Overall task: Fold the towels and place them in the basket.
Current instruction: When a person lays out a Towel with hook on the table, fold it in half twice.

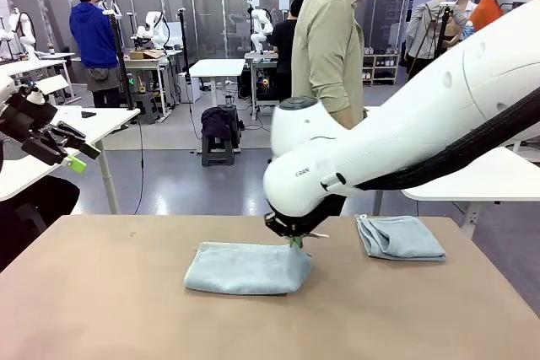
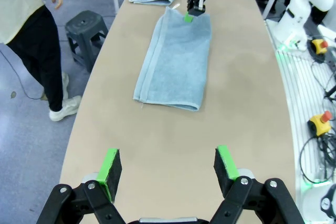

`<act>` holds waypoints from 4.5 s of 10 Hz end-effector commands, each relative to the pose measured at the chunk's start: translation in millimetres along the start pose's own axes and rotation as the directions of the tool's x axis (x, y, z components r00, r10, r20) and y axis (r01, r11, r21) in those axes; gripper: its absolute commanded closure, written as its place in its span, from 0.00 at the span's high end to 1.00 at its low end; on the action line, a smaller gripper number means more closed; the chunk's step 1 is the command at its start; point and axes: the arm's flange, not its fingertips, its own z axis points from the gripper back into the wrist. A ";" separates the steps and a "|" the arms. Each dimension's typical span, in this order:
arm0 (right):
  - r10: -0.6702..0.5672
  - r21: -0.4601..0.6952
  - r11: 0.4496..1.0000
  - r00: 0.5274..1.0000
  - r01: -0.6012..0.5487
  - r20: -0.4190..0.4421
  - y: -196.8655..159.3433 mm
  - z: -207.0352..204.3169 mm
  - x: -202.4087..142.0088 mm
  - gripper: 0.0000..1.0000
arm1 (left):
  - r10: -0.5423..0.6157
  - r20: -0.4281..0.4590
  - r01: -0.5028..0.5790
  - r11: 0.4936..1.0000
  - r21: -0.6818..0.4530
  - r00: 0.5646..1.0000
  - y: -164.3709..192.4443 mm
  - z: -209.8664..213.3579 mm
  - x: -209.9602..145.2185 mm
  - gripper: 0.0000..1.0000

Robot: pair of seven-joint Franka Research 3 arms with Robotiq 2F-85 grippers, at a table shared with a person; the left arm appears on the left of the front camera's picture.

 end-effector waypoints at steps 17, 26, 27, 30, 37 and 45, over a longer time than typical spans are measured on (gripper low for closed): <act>-0.070 0.006 0.998 0.997 0.070 0.043 207.0 -36.2 10.1 0.00 | 0.001 -0.015 -0.001 1.000 0.005 1.000 -1.5 2.0 1.6 0.90; -0.136 0.080 0.988 0.989 0.132 0.050 201.3 -41.0 7.4 0.44 | 0.001 -0.015 -0.001 1.000 0.005 1.000 -1.5 2.0 1.6 0.90; -0.141 0.085 0.987 0.989 0.137 0.050 198.7 -38.6 6.7 0.61 | 0.001 -0.015 -0.001 1.000 0.005 1.000 -1.5 2.0 1.6 0.90; -0.150 0.104 0.984 0.987 0.144 0.051 186.7 -24.0 2.7 0.82 | 0.001 -0.015 -0.001 1.000 0.005 1.000 -1.5 2.0 1.6 0.90; -0.121 0.160 0.980 0.992 0.117 0.016 64.4 132.7 -16.8 0.82 | 0.001 -0.015 -0.001 1.000 0.005 1.000 -1.5 2.0 1.6 0.90; -0.114 0.171 0.978 0.993 0.116 -0.024 29.9 192.6 -5.7 0.82 | 0.001 -0.015 -0.001 1.000 0.005 1.000 -1.5 2.0 1.6 0.90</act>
